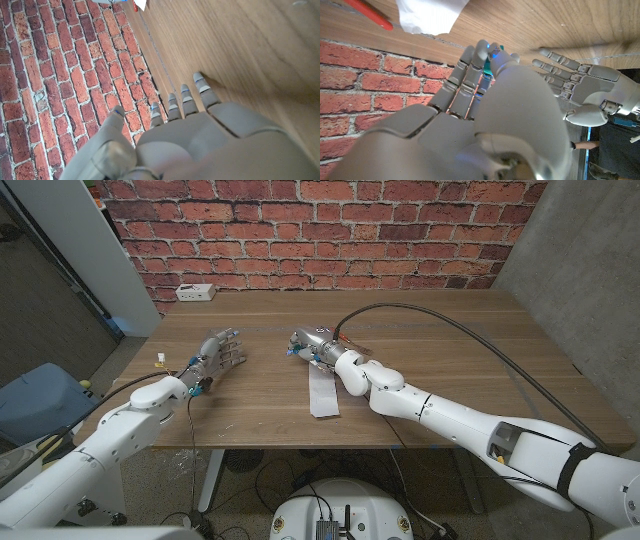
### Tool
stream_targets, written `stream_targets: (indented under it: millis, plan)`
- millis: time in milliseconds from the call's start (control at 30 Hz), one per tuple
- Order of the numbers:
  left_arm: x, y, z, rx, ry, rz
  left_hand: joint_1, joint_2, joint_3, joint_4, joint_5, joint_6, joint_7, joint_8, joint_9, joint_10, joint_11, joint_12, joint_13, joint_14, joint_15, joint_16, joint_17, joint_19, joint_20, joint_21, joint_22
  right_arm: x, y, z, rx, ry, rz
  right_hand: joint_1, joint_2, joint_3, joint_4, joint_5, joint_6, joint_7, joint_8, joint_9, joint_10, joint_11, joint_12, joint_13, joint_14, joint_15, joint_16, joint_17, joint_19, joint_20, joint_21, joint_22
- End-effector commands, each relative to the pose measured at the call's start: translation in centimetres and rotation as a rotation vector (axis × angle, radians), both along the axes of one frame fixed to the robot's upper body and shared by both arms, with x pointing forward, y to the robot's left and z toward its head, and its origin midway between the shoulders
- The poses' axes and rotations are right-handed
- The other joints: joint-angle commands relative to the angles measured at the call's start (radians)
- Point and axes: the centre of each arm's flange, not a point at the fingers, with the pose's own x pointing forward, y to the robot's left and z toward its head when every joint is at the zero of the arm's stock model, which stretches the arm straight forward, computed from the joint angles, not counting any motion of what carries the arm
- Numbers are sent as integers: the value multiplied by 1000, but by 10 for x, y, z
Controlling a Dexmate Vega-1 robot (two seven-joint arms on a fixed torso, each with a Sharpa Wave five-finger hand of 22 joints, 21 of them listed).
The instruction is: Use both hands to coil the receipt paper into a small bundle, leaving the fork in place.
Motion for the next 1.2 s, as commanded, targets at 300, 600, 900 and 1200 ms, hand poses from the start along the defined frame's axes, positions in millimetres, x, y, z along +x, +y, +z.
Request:
stream_targets:
  millis: [300,600,900,1200]
  plan:
    - [25,-26,28,62,-15,-65,-10,2,3,2,5,-7,-5,-3,1,5,5,-2,3,2,2,0,1,-1,1,1,2,-23,-39,-16,52,16,-111,9,1,-2,9,7,10,4,-5,6,84,-7,166,189,14,-110,-8,14,-8,-39,20,5]
    - [33,-36,39,92,-19,-94,-10,1,3,2,6,-8,-6,-3,1,6,3,-1,3,1,2,0,1,-1,1,1,2,-35,-47,-30,75,40,-131,11,1,-5,10,7,11,4,-7,7,89,-4,169,187,18,-110,-16,21,-12,-39,33,5]
    - [36,-42,45,113,-24,-115,-10,1,4,1,6,-8,-7,-3,1,6,4,-2,3,1,2,-1,1,-1,1,1,2,-49,-45,-41,87,51,-129,12,1,-7,11,7,12,6,-9,7,91,-5,172,187,21,-110,-22,25,-14,-39,44,5]
    - [34,-42,46,123,-26,-126,-10,1,4,1,6,-9,-6,-3,1,5,5,-3,3,3,2,0,0,-1,1,2,2,-54,-42,-53,89,82,-140,14,1,-10,12,7,14,6,-11,8,90,-4,171,184,25,-110,-31,26,-16,-39,56,4]
